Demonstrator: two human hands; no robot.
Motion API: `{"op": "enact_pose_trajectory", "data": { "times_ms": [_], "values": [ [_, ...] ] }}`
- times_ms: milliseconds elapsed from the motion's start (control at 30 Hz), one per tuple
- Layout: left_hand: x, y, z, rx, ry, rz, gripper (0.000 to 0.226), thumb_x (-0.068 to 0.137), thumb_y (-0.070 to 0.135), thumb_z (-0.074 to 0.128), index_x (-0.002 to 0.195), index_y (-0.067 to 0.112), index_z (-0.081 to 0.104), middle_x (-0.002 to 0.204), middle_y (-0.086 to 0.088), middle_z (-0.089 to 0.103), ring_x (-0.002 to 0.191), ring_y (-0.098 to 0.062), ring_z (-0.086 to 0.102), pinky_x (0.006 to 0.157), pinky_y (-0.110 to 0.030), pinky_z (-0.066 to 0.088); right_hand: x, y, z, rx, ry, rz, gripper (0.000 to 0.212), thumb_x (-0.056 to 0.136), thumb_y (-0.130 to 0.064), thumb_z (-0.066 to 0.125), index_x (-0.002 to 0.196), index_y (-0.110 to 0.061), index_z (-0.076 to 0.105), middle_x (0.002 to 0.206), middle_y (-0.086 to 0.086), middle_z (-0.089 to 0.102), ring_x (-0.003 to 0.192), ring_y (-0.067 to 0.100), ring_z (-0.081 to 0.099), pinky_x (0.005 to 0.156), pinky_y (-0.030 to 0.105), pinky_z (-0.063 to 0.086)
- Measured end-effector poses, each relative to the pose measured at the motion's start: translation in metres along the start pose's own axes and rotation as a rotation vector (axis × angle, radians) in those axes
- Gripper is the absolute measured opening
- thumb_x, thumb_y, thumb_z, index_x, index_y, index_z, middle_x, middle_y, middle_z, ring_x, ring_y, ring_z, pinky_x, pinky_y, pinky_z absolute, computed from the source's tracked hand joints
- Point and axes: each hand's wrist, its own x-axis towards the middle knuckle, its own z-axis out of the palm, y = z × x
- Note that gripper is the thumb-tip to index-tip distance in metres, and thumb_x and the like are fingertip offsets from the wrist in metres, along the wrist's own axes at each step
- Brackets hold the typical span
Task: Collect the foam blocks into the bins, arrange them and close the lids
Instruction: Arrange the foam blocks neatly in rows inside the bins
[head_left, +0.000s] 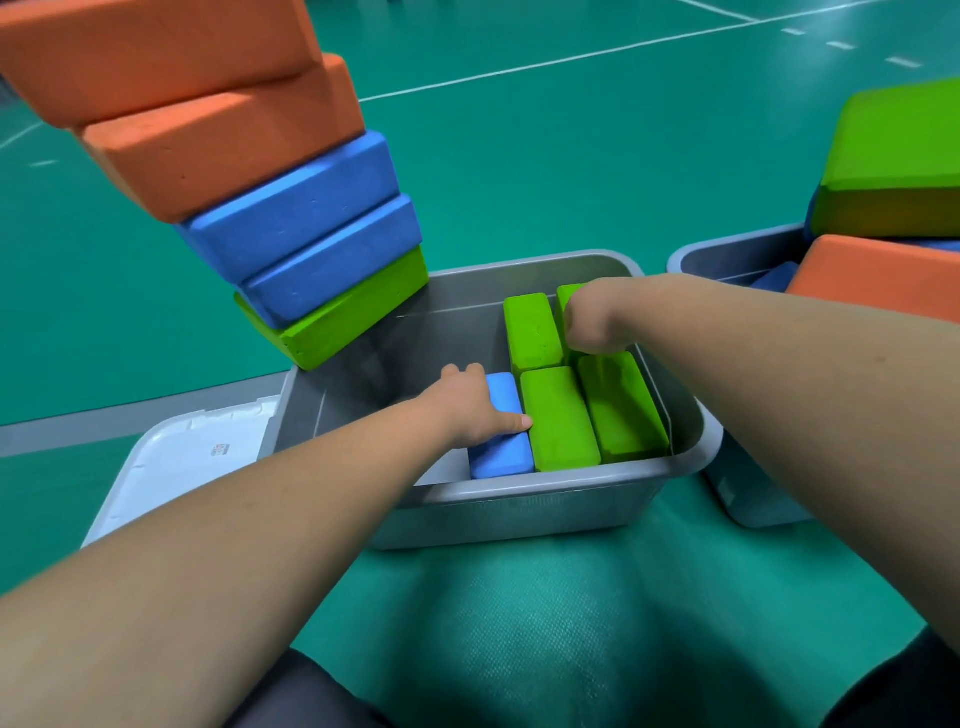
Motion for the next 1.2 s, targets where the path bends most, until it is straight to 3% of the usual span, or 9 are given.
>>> {"op": "enact_pose_trajectory", "data": {
  "times_ms": [133,300,500,567,667,800,967,1100,1200],
  "values": [
    [0.003,-0.009,-0.001,0.026,-0.001,0.088,0.099,0.084,0.075,0.065,0.156,0.015,0.033,0.149,-0.014,0.038,0.121,-0.035,0.056,0.092,-0.041,0.047,-0.003,-0.005,-0.005,0.035,0.018,-0.003,0.025,0.094,-0.022,0.046,0.071,-0.017,0.053,0.075,0.007,0.055,0.084,0.033,0.056,0.078,0.036,0.047],
    [0.002,-0.018,-0.005,0.026,0.021,0.145,0.084,0.093,0.061,0.063,0.156,0.013,0.033,0.151,-0.013,0.043,0.127,-0.033,0.054,0.101,-0.040,0.046,-0.007,-0.016,-0.013,0.084,0.072,-0.044,0.024,0.096,-0.024,0.046,0.095,-0.013,0.067,0.098,0.013,0.065,0.092,0.034,0.059,0.083,0.036,0.051],
    [-0.010,-0.020,-0.035,0.079,0.101,0.163,0.057,0.096,0.046,0.062,0.142,0.014,0.053,0.142,-0.009,0.048,0.120,-0.030,0.058,0.102,-0.042,0.050,-0.006,-0.032,-0.030,0.213,0.194,-0.118,0.031,0.097,-0.023,0.048,0.112,-0.014,0.075,0.114,0.012,0.073,0.104,0.033,0.065,0.088,0.033,0.052],
    [-0.017,-0.021,-0.059,0.108,0.192,0.204,0.045,0.097,0.039,0.060,0.137,0.017,0.062,0.139,-0.007,0.054,0.124,-0.027,0.058,0.105,-0.040,0.048,-0.007,-0.038,-0.043,0.271,0.264,-0.142,0.032,0.099,-0.026,0.051,0.117,-0.016,0.075,0.121,0.011,0.072,0.112,0.032,0.064,0.089,0.032,0.049],
    [-0.033,-0.027,-0.099,0.106,0.417,0.223,0.029,0.096,0.032,0.056,0.117,0.020,0.074,0.122,-0.007,0.067,0.116,-0.028,0.063,0.097,-0.040,0.052,-0.006,-0.046,-0.074,0.376,0.382,-0.172,0.030,0.099,-0.028,0.054,0.116,-0.017,0.076,0.120,0.011,0.073,0.117,0.030,0.063,0.092,0.031,0.048],
    [-0.059,-0.031,-0.143,0.047,0.672,0.289,0.024,0.095,0.027,0.054,0.108,0.026,0.073,0.110,0.000,0.068,0.106,-0.026,0.064,0.091,-0.043,0.052,-0.009,-0.051,-0.113,0.543,0.562,-0.148,0.031,0.097,-0.028,0.053,0.114,-0.019,0.077,0.108,0.009,0.077,0.108,0.028,0.068,0.086,0.030,0.049],
    [-0.084,-0.031,-0.187,-0.008,1.052,0.494,0.022,0.087,0.009,0.061,0.107,0.012,0.069,0.107,-0.008,0.062,0.102,-0.030,0.059,0.089,-0.045,0.047,-0.010,-0.067,-0.146,0.724,0.718,-0.160,0.031,0.092,-0.025,0.053,0.113,-0.023,0.076,0.107,0.002,0.077,0.105,0.023,0.069,0.091,0.030,0.052],
    [-0.093,-0.034,-0.222,0.144,1.277,0.453,0.027,0.081,0.007,0.062,0.106,0.013,0.069,0.110,-0.010,0.058,0.098,-0.034,0.052,0.083,-0.047,0.044,-0.013,-0.086,-0.162,0.814,0.792,-0.224,0.035,0.091,-0.023,0.058,0.124,-0.021,0.071,0.126,0.003,0.069,0.118,0.021,0.062,0.100,0.030,0.045],
    [-0.092,-0.034,-0.246,0.155,1.334,0.257,0.044,0.076,0.014,0.067,0.120,0.016,0.062,0.126,-0.007,0.055,0.113,-0.034,0.050,0.090,-0.047,0.043,-0.017,-0.099,-0.169,0.857,0.796,-0.256,0.042,0.092,-0.026,0.060,0.133,-0.019,0.064,0.136,0.010,0.057,0.122,0.022,0.058,0.106,0.030,0.041]
  ]
}}
